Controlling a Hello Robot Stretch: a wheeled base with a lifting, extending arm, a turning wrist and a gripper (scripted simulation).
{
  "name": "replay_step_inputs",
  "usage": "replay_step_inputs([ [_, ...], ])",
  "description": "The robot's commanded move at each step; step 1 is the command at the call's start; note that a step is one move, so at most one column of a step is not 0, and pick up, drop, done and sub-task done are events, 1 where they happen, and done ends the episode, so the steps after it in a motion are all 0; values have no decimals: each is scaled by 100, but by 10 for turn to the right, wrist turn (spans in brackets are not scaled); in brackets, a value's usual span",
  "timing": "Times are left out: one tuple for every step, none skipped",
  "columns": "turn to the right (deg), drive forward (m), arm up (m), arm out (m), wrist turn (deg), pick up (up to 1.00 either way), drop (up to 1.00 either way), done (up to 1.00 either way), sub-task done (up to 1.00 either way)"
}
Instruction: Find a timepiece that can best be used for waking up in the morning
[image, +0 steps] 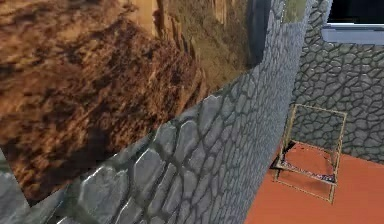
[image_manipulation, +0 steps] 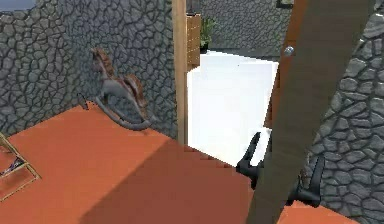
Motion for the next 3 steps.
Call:
replay_step_inputs([
  [450, 0, 0, 0, 0, 0, 0, 0, 0],
  [60, 0, 0, 0, 0, 0, 0, 0, 0],
  [0, 15, 0, 0, 0, 0, 0, 0, 0],
])
